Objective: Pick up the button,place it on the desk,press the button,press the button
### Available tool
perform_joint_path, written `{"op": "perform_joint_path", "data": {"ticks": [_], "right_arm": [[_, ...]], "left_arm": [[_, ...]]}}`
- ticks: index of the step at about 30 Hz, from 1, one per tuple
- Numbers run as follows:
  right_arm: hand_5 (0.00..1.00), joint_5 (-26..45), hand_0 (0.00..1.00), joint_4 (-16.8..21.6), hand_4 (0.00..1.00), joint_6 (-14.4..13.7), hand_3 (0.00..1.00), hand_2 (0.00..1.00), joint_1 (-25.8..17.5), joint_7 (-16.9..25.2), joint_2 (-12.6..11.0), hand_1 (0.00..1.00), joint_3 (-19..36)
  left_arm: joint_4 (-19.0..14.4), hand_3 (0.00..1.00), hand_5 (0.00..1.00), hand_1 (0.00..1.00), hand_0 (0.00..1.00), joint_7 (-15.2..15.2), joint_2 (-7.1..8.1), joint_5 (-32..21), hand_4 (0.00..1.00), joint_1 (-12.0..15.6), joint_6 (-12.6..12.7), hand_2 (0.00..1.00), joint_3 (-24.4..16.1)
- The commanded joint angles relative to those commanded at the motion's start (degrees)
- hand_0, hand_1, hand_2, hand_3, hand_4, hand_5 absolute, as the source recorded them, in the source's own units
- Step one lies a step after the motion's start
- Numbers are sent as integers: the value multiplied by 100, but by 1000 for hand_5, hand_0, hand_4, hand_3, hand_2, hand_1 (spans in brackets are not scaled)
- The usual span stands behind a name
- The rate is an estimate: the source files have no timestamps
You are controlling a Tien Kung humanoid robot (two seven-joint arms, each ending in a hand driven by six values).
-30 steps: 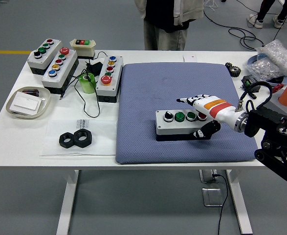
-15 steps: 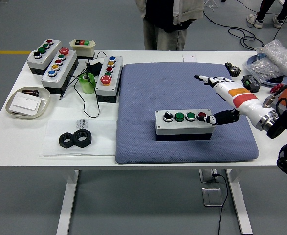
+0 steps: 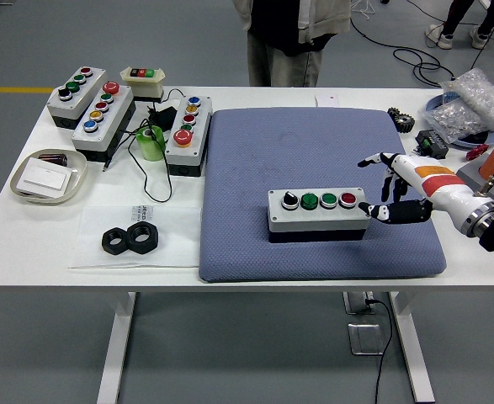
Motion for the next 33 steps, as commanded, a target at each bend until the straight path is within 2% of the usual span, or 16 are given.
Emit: {"op": "perform_joint_path", "data": {"ticks": [5, 33], "right_arm": [[412, -31, 33, 51, 757, 160, 757, 112, 46, -52, 3, 2, -147], [444, -95, 31, -265, 747, 294, 749, 104, 139, -203, 78, 2, -469]], "left_arm": [[0, 790, 998, 655, 683, 1, 6, 12, 709, 0, -4, 754, -1], [1, 789, 998, 654, 683, -18, 12, -54, 709, -23, 0, 753, 41]]}}
